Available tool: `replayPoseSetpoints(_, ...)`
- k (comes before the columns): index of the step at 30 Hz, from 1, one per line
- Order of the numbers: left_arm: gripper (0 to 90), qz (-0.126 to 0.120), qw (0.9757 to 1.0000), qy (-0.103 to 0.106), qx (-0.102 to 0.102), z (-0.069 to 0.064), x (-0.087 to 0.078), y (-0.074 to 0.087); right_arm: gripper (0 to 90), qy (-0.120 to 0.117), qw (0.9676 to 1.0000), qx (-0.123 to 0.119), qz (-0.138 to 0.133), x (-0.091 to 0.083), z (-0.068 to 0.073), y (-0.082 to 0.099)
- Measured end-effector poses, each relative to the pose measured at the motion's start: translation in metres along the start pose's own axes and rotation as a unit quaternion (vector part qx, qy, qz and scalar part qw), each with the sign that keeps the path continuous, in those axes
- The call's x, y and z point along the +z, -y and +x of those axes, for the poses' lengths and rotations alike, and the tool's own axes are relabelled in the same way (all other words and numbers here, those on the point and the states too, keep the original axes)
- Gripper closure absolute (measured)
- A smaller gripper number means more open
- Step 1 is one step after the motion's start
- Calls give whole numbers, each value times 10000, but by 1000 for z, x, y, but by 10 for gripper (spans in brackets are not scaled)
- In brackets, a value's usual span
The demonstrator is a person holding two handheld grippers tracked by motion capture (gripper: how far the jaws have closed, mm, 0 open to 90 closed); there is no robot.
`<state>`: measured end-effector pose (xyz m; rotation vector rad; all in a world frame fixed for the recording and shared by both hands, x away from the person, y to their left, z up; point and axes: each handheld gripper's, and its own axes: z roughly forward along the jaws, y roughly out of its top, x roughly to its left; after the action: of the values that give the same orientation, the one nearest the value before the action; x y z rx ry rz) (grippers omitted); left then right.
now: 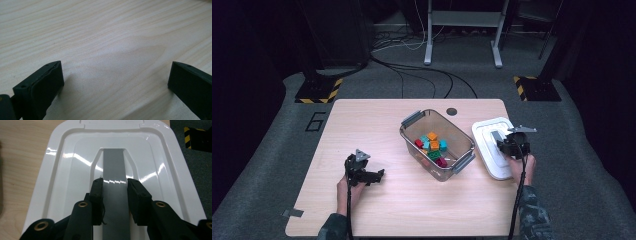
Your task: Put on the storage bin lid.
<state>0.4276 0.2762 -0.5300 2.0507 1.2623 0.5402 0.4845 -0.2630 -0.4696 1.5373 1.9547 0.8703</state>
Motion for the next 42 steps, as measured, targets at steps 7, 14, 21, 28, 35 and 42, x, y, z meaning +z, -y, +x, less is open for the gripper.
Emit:
replayPoseSetpoints(7, 0, 35, 10000, 8, 7, 0, 0, 0, 669, -82, 9999, -67, 9, -10, 1, -10)
replayPoseSetpoints(14, 0, 35, 10000, 7, 9, 0, 0, 0, 669, -107, 9999, -90, 5, -15, 2, -16)
replayPoseSetpoints(21, 0, 34, 10000, 8, 7, 0, 0, 0, 669, -143, 9999, -93, 5, -20, 0, -21)
replayPoseSetpoints(28, 0, 34, 10000, 9, 7, 0, 0, 0, 669, -123, 9997, -192, -10, -34, -1, -32)
replayPoseSetpoints(35, 0, 35, 10000, 8, 7, 0, 0, 0, 669, -148, 9997, -200, -79, -43, -2, -40)
replayPoseSetpoints(42, 0, 36, 10000, 8, 9, 0, -1, 0, 669, -169, 9995, -230, -127, -52, -1, -48)
